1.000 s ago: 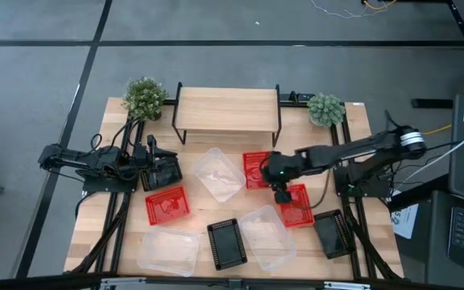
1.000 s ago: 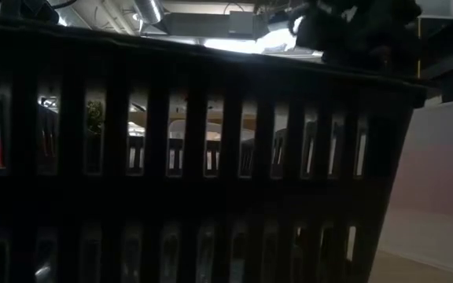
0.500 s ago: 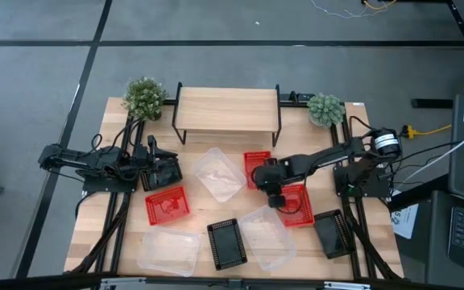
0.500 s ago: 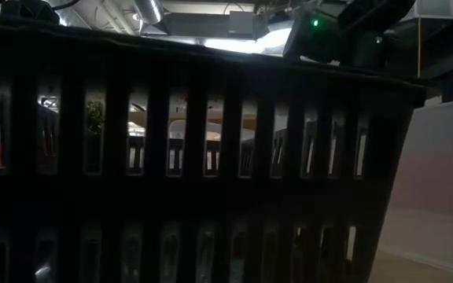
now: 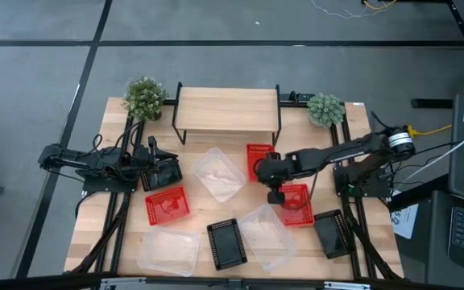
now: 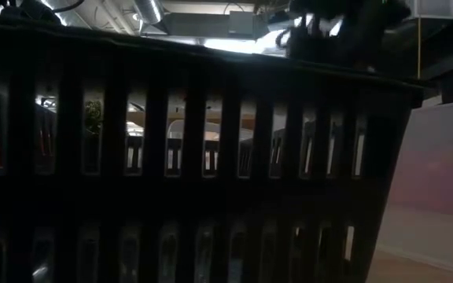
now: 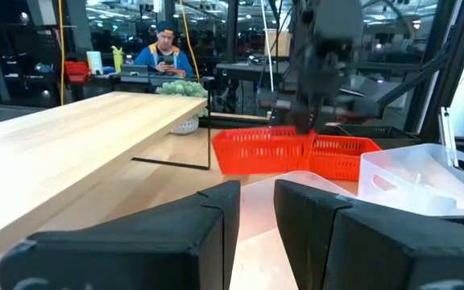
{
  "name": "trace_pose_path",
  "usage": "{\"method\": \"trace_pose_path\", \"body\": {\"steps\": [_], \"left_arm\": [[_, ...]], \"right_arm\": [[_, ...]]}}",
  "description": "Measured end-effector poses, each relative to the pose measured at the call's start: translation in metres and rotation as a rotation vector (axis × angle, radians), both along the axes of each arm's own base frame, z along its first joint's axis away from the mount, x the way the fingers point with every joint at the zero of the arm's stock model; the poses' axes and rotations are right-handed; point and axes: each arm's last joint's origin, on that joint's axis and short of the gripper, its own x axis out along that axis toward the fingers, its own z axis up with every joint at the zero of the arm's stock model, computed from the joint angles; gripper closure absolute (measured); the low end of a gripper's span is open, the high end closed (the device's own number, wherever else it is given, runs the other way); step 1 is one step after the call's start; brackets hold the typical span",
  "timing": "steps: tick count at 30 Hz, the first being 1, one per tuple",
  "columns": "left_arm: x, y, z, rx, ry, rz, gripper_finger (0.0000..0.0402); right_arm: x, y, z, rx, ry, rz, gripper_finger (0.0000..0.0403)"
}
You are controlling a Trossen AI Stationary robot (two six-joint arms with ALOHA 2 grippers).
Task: Stack baskets on shelf by color
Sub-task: Put the top red bin on the shelf
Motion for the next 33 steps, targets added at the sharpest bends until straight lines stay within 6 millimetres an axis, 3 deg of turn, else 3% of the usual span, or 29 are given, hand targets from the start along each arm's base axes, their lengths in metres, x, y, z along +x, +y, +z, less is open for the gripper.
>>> {"method": "trace_pose_path", "body": {"steps": [5, 8, 14, 17, 22, 26, 33], "left_arm": [[0.000, 0.000, 0.000, -0.001, 0.000, 0.000, 0.0330], [0.000, 0.000, 0.000, -0.003, -0.001, -0.001, 0.0330], [0.000, 0.000, 0.000, -0.006, -0.002, -0.001, 0.0330], [0.000, 0.000, 0.000, -0.006, -0.001, -0.001, 0.0330], [0.000, 0.000, 0.000, -0.006, -0.002, -0.001, 0.0330], [0.000, 0.000, 0.000, -0.006, -0.002, -0.001, 0.0330], [0.000, 0.000, 0.000, -0.007, -0.002, -0.001, 0.0330]], "right_arm": [[-0.001, 0.002, 0.046, 0.026, -0.155, 0.091, 0.0401], [-0.003, -0.002, 0.069, -0.075, -0.237, 0.110, 0.0402], [-0.003, -0.032, 0.105, -0.440, -0.302, -0.014, 0.0402], [-0.001, -0.054, 0.116, -0.534, -0.295, -0.046, 0.0402], [0.000, -0.101, 0.121, -0.555, -0.263, -0.123, 0.0402], [-0.006, -0.136, 0.113, -0.475, -0.230, -0.130, 0.0402], [-0.011, -0.163, 0.094, -0.295, -0.164, -0.177, 0.0402]]}}
